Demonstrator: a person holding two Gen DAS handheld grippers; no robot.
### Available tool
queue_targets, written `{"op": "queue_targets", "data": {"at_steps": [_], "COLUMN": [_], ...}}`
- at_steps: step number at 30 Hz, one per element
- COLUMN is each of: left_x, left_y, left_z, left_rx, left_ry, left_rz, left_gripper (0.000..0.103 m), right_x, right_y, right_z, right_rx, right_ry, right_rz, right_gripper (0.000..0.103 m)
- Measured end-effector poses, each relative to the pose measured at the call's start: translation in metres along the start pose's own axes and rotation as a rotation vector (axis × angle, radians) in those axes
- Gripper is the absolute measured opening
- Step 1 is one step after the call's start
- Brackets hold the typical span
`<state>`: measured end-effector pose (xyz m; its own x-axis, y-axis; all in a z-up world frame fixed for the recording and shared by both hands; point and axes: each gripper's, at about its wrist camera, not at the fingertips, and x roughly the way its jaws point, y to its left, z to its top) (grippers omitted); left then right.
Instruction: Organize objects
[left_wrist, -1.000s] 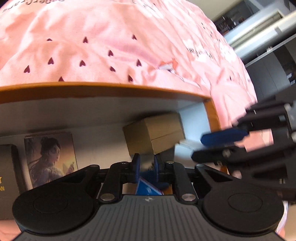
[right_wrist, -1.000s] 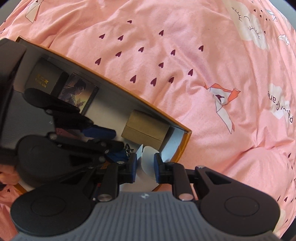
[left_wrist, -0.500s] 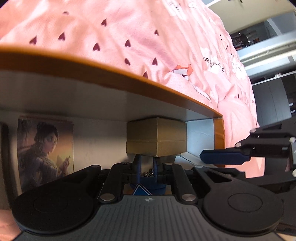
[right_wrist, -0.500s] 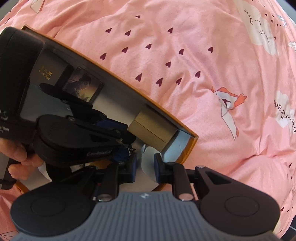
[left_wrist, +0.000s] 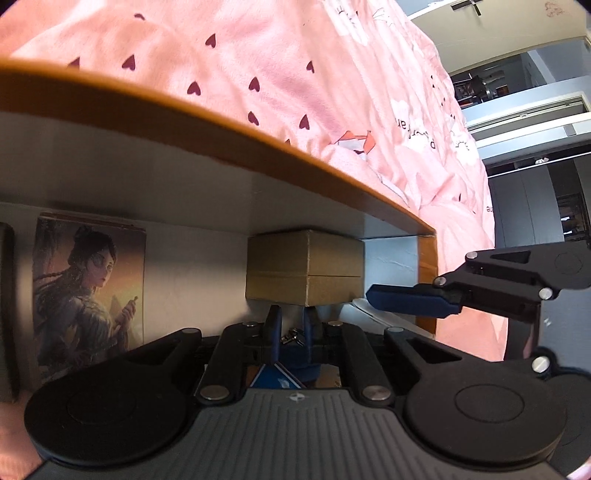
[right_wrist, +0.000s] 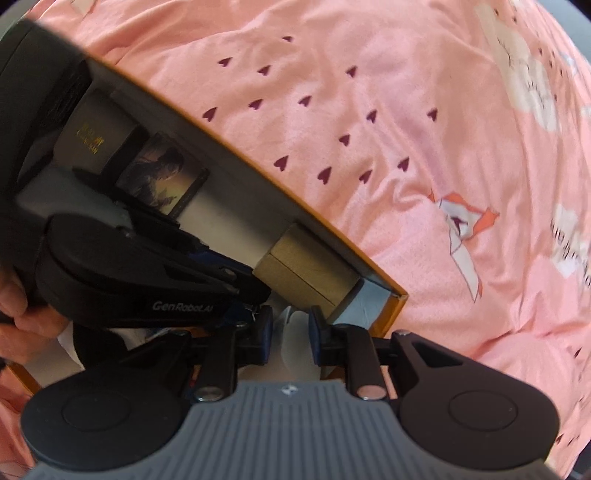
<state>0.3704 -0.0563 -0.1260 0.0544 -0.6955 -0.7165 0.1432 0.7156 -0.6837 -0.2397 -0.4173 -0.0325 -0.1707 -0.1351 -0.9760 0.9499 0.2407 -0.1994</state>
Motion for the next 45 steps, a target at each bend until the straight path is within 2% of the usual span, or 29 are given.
{"op": "queue_targets", "data": {"at_steps": [3,4,5,10,15,16,17,20,23,27,29,30,34,36,40,43,45], "left_x": [-0.010,-0.014,-0.017,-0.041,-0.078,-0.087,-0.095,-0.113,-0.121,-0.113,-0.105,-0.102,-0.090,-0.089,-0.087,-0.084,-0.079], "left_y": [0.000,0.000,0.000,-0.013,-0.027,-0.028,-0.029,-0.027,-0.019,-0.012,-0.008,-0.006,-0.003,-0.004,-0.008,-0.015,-0.019], "left_z": [-0.003,-0.004,-0.006,-0.019,-0.042,-0.050,-0.057,-0.078,-0.095,-0.116,-0.118,-0.119,-0.115,-0.111,-0.102,-0.094,-0.089], "left_rx": [0.012,0.019,0.030,0.132,0.221,0.235,0.244,0.256,0.211,0.151,0.114,0.101,0.069,0.057,0.062,0.096,0.131], "left_ry": [-0.008,-0.016,-0.018,-0.026,-0.081,-0.091,-0.098,-0.117,-0.082,-0.025,-0.041,-0.064,-0.097,-0.114,-0.125,-0.129,-0.113], "left_rz": [-0.009,-0.015,-0.018,-0.001,0.088,0.107,0.126,0.177,0.180,0.174,0.163,0.148,0.155,0.158,0.176,0.213,0.232], "left_gripper": [0.016,0.019,0.019,0.022,0.039,0.047,0.055,0.067,0.067,0.063,0.062,0.062,0.065,0.065,0.070,0.071,0.072], "right_x": [-0.011,-0.020,-0.028,-0.061,-0.063,-0.061,-0.058,-0.045,-0.035,-0.022,-0.017,-0.015,-0.012,-0.007,-0.003,-0.003,-0.004], "right_y": [0.002,0.001,0.000,-0.007,0.023,0.030,0.037,0.062,0.077,0.083,0.085,0.086,0.085,0.085,0.087,0.081,0.078], "right_z": [-0.007,-0.010,-0.013,-0.033,-0.055,-0.060,-0.065,-0.079,-0.093,-0.102,-0.104,-0.104,-0.103,-0.101,-0.098,-0.097,-0.097], "right_rx": [0.022,0.027,0.038,0.115,0.112,0.121,0.130,0.104,0.077,0.081,0.072,0.067,0.045,0.035,0.009,0.061,0.098], "right_ry": [-0.067,-0.105,-0.140,-0.202,-0.233,-0.239,-0.242,-0.253,-0.277,-0.285,-0.293,-0.295,-0.335,-0.327,-0.337,-0.333,-0.336], "right_rz": [-0.034,-0.047,-0.061,-0.018,0.060,0.071,0.078,0.060,0.042,0.051,0.049,0.052,0.078,0.102,0.127,0.185,0.285], "right_gripper": [0.033,0.041,0.043,0.040,0.036,0.037,0.037,0.037,0.038,0.037,0.033,0.028,0.028,0.028,0.022,0.020,0.009]}}
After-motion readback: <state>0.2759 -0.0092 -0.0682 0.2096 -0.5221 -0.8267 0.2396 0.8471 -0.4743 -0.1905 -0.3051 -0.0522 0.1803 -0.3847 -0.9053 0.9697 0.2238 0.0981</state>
